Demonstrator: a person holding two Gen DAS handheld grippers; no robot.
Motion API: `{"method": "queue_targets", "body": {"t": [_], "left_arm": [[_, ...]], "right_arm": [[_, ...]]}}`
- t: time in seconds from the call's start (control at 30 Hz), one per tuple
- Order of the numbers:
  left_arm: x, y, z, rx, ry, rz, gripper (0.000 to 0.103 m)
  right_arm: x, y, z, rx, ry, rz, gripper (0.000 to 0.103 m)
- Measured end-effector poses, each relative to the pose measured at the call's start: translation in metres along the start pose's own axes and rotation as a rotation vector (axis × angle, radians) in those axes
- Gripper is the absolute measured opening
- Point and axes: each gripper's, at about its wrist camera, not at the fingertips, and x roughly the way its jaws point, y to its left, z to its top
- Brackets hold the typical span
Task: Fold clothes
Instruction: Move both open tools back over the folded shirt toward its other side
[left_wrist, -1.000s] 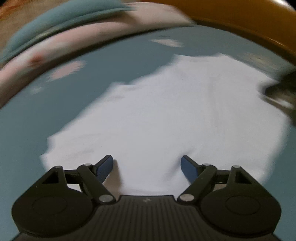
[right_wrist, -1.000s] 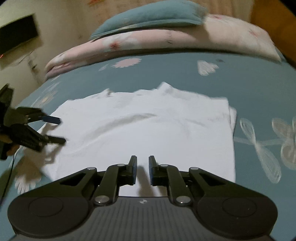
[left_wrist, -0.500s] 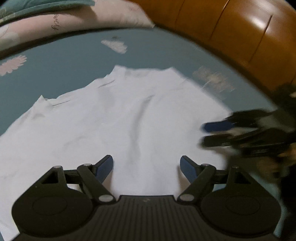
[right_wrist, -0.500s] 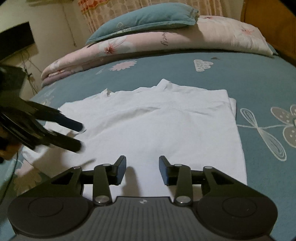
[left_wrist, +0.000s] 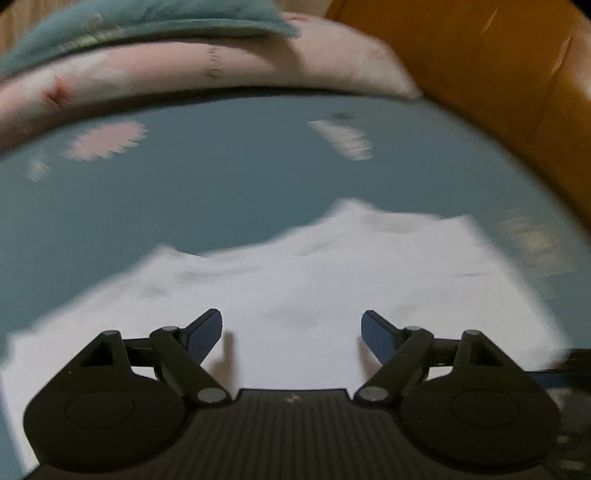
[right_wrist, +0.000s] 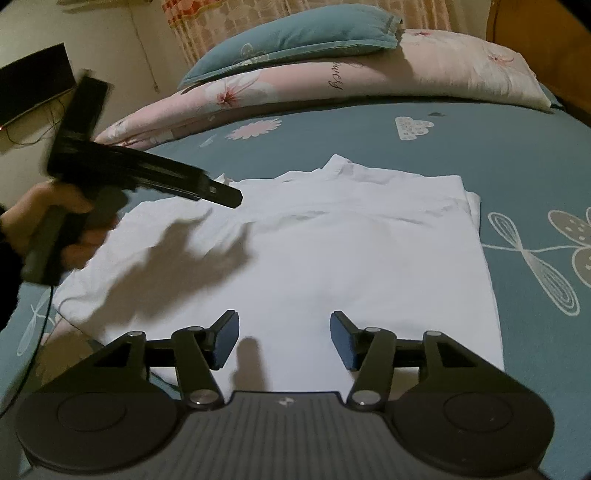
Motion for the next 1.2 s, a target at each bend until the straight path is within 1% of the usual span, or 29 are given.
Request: {"method": "queue_targets", "body": {"t": [0.03,0.07,0.13,0.2,0.27,0.3,0.43,0.53,0.67,0.77,0.83,0.93,0.97,1.0,1.07,1.13,1.2], "left_arm": [[0.002,-0.003,-0.001,-0.022,0.016,-0.074,0.086],[0.007,-0.004,-0.002,-0.043,0.037,-0.132,0.086],[0.024,-0.007,0.003,-0.047,0.061,-0.137,0.086],[0.043,-0.005,0.009,-0.038,0.048,-0.049,0.086],[0.056,0.000,0.019,-0.048,0.002,0.003,0.086],[0.061,0.004,0.025,-0.064,-0.016,0.025,0.086],[0.069,0.006,0.037,-0.100,-0.035,0.086,0.086],[0.053,-0.008,0.029,-0.085,-0.031,0.031,0.086],[0.037,-0.037,0.010,-0.026,0.022,-0.130,0.089],[0.047,-0.050,0.003,-0.010,0.097,-0.165,0.089],[0.056,-0.054,0.005,0.027,0.076,-0.092,0.089],[0.063,-0.047,0.021,0.005,0.056,-0.040,0.089],[0.061,-0.045,0.027,-0.003,0.057,0.005,0.089],[0.054,-0.040,0.032,-0.004,0.065,0.043,0.089],[0.034,-0.031,0.033,-0.004,0.066,0.051,0.089],[0.009,-0.020,0.028,-0.008,0.051,0.074,0.089],[-0.014,-0.008,0.020,-0.012,0.048,0.087,0.093]], "right_arm": [[0.000,0.000,0.000,0.002,0.000,0.002,0.060],[0.000,0.000,0.000,0.001,0.001,0.003,0.061],[0.000,0.000,-0.001,-0.001,0.002,0.004,0.061],[0.000,0.000,0.000,-0.007,0.003,0.003,0.062],[0.000,-0.001,-0.001,-0.006,0.002,0.007,0.063],[0.000,-0.001,-0.001,-0.007,0.002,0.008,0.064],[0.000,0.000,-0.002,-0.022,0.006,0.012,0.066],[-0.001,-0.001,-0.002,-0.022,0.007,0.014,0.066],[-0.002,-0.002,-0.001,-0.010,0.006,0.014,0.067],[-0.002,-0.001,-0.001,-0.014,0.007,0.013,0.069],[-0.001,-0.001,-0.001,-0.021,0.008,0.010,0.070],[-0.001,0.000,-0.002,-0.026,0.008,0.008,0.071],[-0.001,-0.001,-0.002,-0.024,0.008,0.011,0.072],[-0.001,-0.001,-0.002,-0.022,0.008,0.014,0.074],[-0.001,-0.001,-0.003,-0.025,0.009,0.018,0.076],[-0.001,0.000,-0.003,-0.039,0.012,0.017,0.076],[-0.001,0.001,-0.004,-0.044,0.013,0.014,0.078]]}}
